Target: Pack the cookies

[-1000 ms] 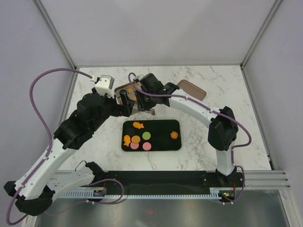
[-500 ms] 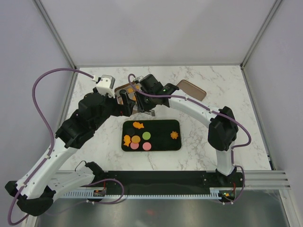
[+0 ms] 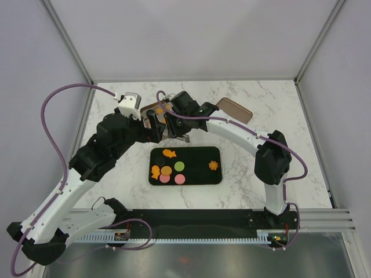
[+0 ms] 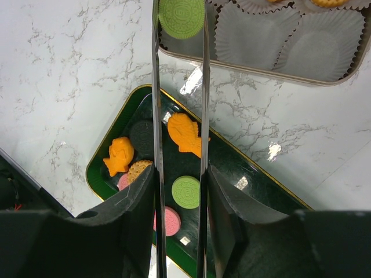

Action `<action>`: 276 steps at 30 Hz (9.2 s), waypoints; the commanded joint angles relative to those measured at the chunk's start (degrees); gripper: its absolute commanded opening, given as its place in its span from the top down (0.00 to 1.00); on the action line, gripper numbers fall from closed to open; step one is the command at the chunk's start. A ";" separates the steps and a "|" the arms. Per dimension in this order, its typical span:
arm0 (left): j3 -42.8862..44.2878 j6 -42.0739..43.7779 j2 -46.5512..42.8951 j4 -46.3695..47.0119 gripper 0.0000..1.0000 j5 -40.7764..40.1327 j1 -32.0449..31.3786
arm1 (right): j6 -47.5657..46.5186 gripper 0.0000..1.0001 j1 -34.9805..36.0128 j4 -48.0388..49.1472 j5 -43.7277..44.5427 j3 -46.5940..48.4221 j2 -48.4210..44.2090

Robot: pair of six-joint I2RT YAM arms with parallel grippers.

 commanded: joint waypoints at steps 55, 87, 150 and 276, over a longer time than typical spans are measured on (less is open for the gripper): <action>-0.10 2.14 -0.84 3.16 0.00 1.65 1.61 | -1.50 0.49 -0.88 -1.64 5.43 7.03 -5.25; -0.71 -1.29 0.13 2.37 0.00 4.38 2.22 | 3.51 0.43 12.74 -5.33 11.05 -34.28 -33.48; -4.58 0.38 -1.28 3.51 0.00 6.22 4.86 | -1.68 0.64 0.35 -1.90 11.67 2.46 -2.98; -1.51 -2.69 -1.46 2.45 0.00 9.57 7.24 | 0.78 0.48 6.39 -3.49 4.11 -27.15 -34.44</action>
